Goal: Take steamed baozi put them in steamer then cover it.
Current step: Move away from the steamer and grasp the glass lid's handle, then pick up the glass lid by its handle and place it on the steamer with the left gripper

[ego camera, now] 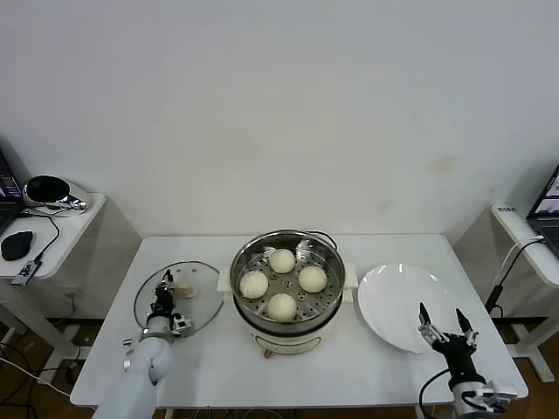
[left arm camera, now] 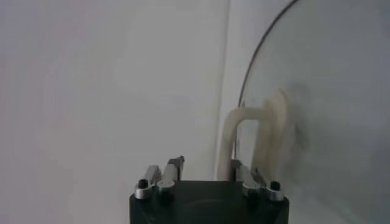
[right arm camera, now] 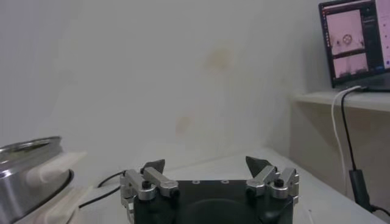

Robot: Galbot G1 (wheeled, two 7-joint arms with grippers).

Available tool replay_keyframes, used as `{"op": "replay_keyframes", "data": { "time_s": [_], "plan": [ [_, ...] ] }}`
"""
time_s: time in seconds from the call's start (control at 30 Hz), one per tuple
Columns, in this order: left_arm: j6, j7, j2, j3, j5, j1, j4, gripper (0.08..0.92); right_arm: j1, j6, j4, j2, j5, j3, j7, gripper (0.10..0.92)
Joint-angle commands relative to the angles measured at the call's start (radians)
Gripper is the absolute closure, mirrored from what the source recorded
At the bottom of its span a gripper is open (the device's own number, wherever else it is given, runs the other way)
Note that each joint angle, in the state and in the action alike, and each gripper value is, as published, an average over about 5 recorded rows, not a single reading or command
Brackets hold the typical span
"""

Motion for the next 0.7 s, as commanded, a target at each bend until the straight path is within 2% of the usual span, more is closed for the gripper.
{"op": "replay_keyframes", "data": {
  "time_s": [0.03,0.2,0.33,0.57,0.7],
  "plan": [
    [0.184,0.055,-0.016,-0.057,-0.053,0.115,-0.203,0.744,0.024,-0.007,0.016,-0.017,0.012,0.004,0.002,0.203],
    [0.211,0.07,-0.032,-0.087,-0.047,0.175,-0.297,0.842,0.038,-0.007,0.027,-0.019,0.015,-0.004,0.001,0.203],
    [0.258,0.14,-0.025,-0.109,-0.028,0.25,-0.459,0.845,0.042,-0.005,0.038,-0.022,0.022,-0.007,0.001,0.203],
    [0.467,0.255,0.027,-0.091,0.139,0.359,-0.748,0.845,0.051,-0.021,0.049,-0.027,0.026,-0.008,0.011,0.203],
    [0.562,0.315,-0.002,-0.1,0.257,0.374,-0.85,0.845,0.052,-0.041,0.058,-0.026,0.022,-0.002,0.022,0.203]
  ]
}}
